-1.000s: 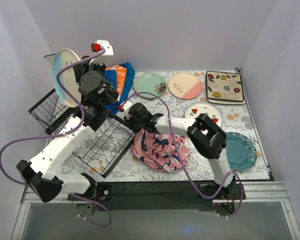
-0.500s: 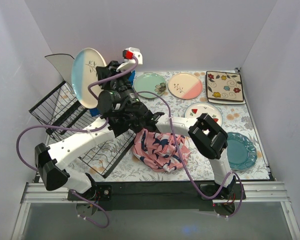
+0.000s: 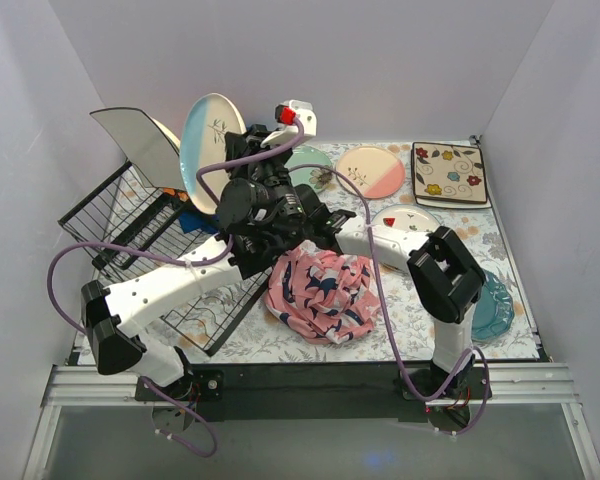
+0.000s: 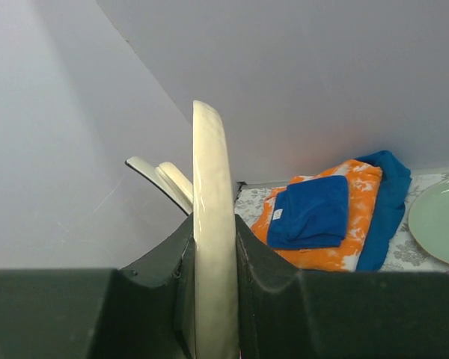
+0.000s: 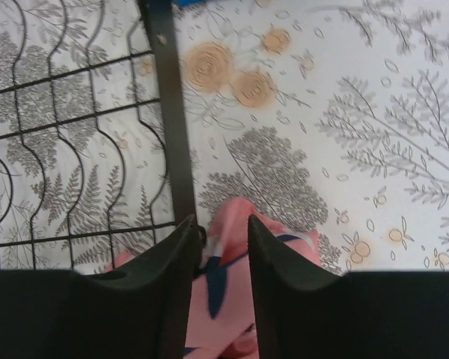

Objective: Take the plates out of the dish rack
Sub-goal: Place the plate at the center of the board.

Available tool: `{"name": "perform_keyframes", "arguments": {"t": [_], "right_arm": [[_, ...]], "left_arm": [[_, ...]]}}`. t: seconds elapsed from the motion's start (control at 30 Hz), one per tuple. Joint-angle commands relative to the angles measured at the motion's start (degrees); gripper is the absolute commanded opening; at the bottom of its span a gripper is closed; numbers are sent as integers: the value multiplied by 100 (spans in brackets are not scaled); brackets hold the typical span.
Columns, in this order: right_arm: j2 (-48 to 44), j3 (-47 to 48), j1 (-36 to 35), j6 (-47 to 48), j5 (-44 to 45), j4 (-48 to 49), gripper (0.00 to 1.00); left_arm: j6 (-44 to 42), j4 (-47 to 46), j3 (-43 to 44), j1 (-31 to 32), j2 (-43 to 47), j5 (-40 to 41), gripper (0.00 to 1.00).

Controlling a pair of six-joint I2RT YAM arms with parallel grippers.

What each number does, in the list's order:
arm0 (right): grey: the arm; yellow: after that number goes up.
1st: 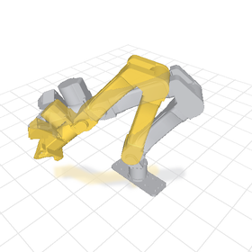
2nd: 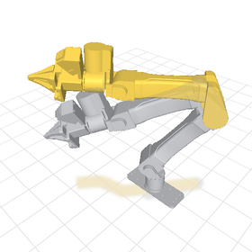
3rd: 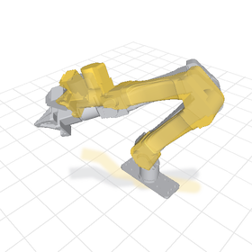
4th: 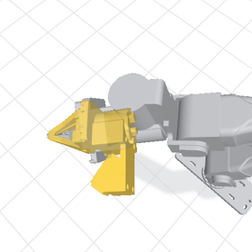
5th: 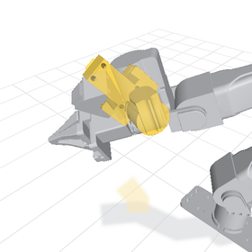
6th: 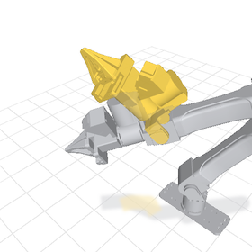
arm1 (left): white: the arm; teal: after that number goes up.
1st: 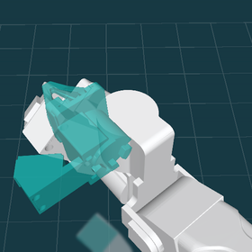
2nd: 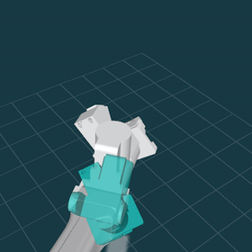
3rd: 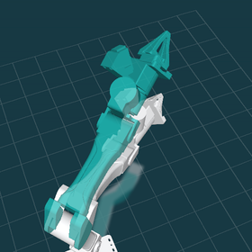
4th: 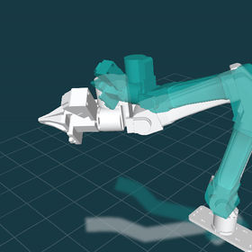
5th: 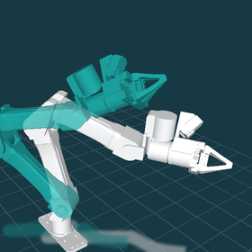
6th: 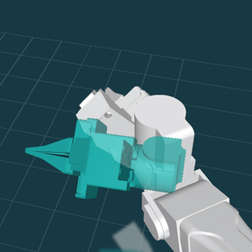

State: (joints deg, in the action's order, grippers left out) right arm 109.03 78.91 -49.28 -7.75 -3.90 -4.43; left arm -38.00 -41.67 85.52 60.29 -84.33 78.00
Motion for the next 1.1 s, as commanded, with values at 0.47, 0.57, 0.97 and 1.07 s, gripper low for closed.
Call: {"name": "perform_keyframes", "arguments": {"t": [0.47, 0.57, 0.97, 1.07], "right_arm": [[-972, -281, 4091, -1826, -3484, 654, 68], [-893, -87, 4514, -2107, -4030, 662, 72], [-735, -350, 4673, -3039, -5330, 1295, 73], [-831, -586, 4664, -3233, -5419, 1295, 73]], "left_arm": [[1761, 1856, -1563, 413, 479, -2647, 0], [1831, 1803, -2133, 474, 567, -3183, 0], [180, -1093, -3989, 650, 85, -4337, 0], [-496, -1858, -4157, 764, -310, -4249, 0]]}}
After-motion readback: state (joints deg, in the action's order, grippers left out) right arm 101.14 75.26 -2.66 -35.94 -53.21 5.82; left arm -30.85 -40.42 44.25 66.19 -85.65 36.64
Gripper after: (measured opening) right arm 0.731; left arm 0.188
